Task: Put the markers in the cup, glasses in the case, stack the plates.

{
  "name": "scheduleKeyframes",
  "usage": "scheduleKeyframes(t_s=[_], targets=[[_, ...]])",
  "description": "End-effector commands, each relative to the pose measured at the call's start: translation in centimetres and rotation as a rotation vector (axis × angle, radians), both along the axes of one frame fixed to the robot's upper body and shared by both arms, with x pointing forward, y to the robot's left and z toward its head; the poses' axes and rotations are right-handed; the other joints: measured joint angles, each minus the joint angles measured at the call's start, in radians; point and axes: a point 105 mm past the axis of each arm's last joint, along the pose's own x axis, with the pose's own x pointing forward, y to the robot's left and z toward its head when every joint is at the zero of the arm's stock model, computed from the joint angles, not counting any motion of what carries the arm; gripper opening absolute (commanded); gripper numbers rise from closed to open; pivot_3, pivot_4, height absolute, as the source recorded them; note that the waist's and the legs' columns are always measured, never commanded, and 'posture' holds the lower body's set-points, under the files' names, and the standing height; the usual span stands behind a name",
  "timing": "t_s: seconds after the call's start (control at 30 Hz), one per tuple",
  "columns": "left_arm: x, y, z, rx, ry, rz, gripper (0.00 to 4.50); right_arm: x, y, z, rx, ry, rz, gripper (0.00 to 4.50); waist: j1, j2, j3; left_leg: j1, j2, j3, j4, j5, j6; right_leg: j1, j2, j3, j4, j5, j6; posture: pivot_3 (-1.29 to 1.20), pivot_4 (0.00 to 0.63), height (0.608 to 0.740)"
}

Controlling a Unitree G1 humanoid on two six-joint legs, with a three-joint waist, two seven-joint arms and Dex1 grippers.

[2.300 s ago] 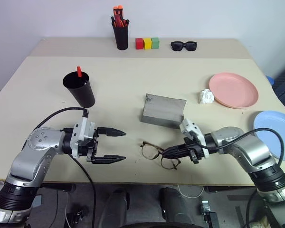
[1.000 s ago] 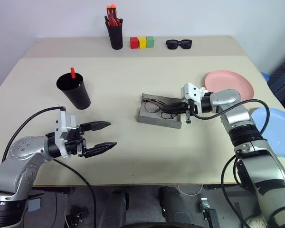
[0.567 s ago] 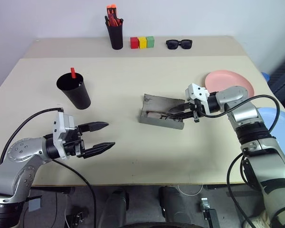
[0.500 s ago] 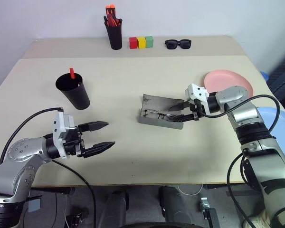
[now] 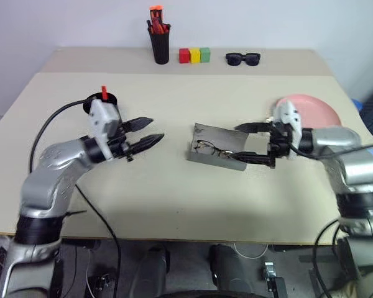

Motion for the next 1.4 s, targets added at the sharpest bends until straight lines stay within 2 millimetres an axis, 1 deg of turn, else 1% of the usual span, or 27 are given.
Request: scheduleKeyframes(t_s=[0.03,0.07,0.1,0.13,0.23,0.3,0.4,0.47,0.57,0.67,0.8,0.97,1.07,1.13,1.17,1.3,1.4], targets=[[4.2,-1.0,1.4,0.086,-0.163,0.151,0.83,-2.0,-0.8,0.9,0.043,-0.05,-0.115,4.5,-0.002,-0.001,0.0,0.0,0.0,0.0,0.001,0.0,0.0,0.001,0.0,0.0,0.0,0.0,0.0,0.0,0.15,0.74],[5.6,-2.3,1.2,0.14,-0.153,0.148,0.83,-2.8,-1.0,0.4,0.053,-0.044,-0.15,4.5,0.001,-0.001,0.0,0.0,0.0,0.0,0.001,0.0,0.0,0.001,0.0,0.0,-0.001,0.0,0.0,0.0,0.15,0.74],[6.6,-3.1,1.2,0.198,-0.184,0.154,0.83,-3.4,-1.0,0.1,0.065,-0.037,-0.181,4.5,0.01,-0.002,0.0,0.0,-0.001,0.0,0.002,0.0,0.0,0.002,0.0,0.0,-0.001,0.001,0.001,0.0,0.15,0.74],[7.2,-3.9,1.3,0.24,-0.204,0.13,0.83,-3.8,-1.1,-0.2,0.078,-0.034,-0.21,4.5,0.008,-0.002,0.0,0.0,-0.001,0.0,0.002,0.0,0.0,0.002,0.0,0.0,-0.001,0.001,0.002,0.0,0.15,0.74],[8.9,-6.1,1.2,0.323,-0.191,0.084,0.83,-4.4,-1.0,-1.0,0.107,-0.026,-0.285,4.5,-0.008,-0.002,0.0,0.0,-0.001,0.002,0.002,0.0,0.0,0.002,-0.001,0.002,-0.003,0.001,0.003,0.0,0.15,0.74],[9.8,-7.5,1.0,0.377,-0.172,0.061,0.83,-4.7,-1.0,-1.6,0.123,-0.018,-0.328,4.5,-0.008,-0.003,0.0,0.0,-0.001,0.003,0.001,0.0,0.0,0.002,-0.001,0.003,-0.003,0.001,0.004,0.0,0.15,0.74],[10.8,-8.8,0.7,0.448,-0.155,0.055,0.83,-4.9,-1.1,-2.5,0.131,-0.014,-0.373,4.5,-0.008,-0.003,0.001,0.0,-0.001,0.002,0.0,0.0,0.0,0.001,0.0,0.002,-0.002,0.001,0.005,0.0,0.15,0.74],[11.4,-9.5,0.5,0.492,-0.151,0.069,0.83,-5.1,-1.2,-2.9,0.139,-0.014,-0.395,4.5,-0.008,-0.003,0.001,0.0,-0.001,0.002,0.0,0.0,0.0,0.0,0.0,0.002,-0.002,0.001,0.005,0.0,0.15,0.74],[11.6,-10.3,0.4,0.554,-0.175,0.059,0.83,-5.4,-1.1,-3.3,0.149,-0.018,-0.407,4.5,-0.006,-0.004,0.001,-0.001,-0.001,0.002,0.001,0.0,0.001,0.0,0.0,0.002,-0.002,0.0,0.005,0.0,0.15,0.74],[11.5,-11.2,0.2,0.607,-0.209,0.03,0.83,-5.6,-1.0,-3.6,0.157,-0.023,-0.417,4.5,-0.005,-0.004,0.001,-0.002,-0.001,0.002,0.001,0.0,0.001,0.0,0.0,0.002,-0.002,0.0,0.005,0.0,0.15,0.74],[11.2,-12.1,0.0,0.638,-0.208,-0.016,0.83,-5.8,-1.0,-3.9,0.159,-0.027,-0.43,4.5,-0.005,-0.004,0.001,-0.002,-0.001,0.002,0.001,0.0,0.001,0.0,0.0,0.002,-0.002,0.0,0.005,0.0,0.15,0.74],[10.1,-12.7,-0.6,0.662,-0.168,-0.141,0.83,-6.4,-1.0,-3.9,0.162,-0.024,-0.438,4.5,-0.005,-0.004,0.001,-0.002,-0.001,0.002,0.001,0.0,0.001,0.0,0.0,0.002,-0.002,0.0,0.005,0.0,0.15,0.74],[8.9,-12.6,-1.2,0.653,-0.083,-0.262,0.83,-6.8,-1.1,-4.0,0.161,-0.021,-0.446,4.5,-0.006,-0.004,0.001,-0.002,-0.001,0.002,0.001,0.0,0.001,0.0,0.0,0.002,-0.002,0.0,0.006,0.0,0.15,0.74],[7.7,-12.2,-1.9,0.638,0.034,-0.371,0.83,-6.9,-1.4,-4.1,0.157,-0.024,-0.456,4.5,-0.007,-0.004,0.001,-0.002,-0.001,0.002,0.001,0.0,0.001,0.0,0.0,0.002,-0.002,0.0,0.005,0.0,0.15,0.74],[7.3,-11.9,-2.1,0.636,0.061,-0.407,0.83,-6.9,-1.4,-4.2,0.157,-0.023,-0.459,4.5,-0.008,-0.004,0.001,-0.002,-0.001,0.002,0.001,0.0,0.001,0.0,0.0,0.002,-0.002,0.0,0.005,0.0,0.15,0.74],[6.3,-11.3,-2.4,0.623,0.114,-0.491,0.83,-6.7,-1.7,-4.1,0.154,-0.03,-0.476,4.5,-0.009,-0.004,0.001,-0.002,-0.001,0.001,0.001,0.0,0.001,0.0,0.0,0.002,-0.001,0.0,0.005,0.0,0.15,0.74],[6.4,-11.0,-2.5,0.614,0.101,-0.481,0.83,-6.5,-1.8,-4.1,0.153,-0.033,-0.479,4.5,-0.008,-0.004,0.001,-0.002,-0.001,0.001,0.001,0.0,0.001,0.0,0.0,0.002,-0.001,0.0,0.005,0.0,0.15,0.74]])
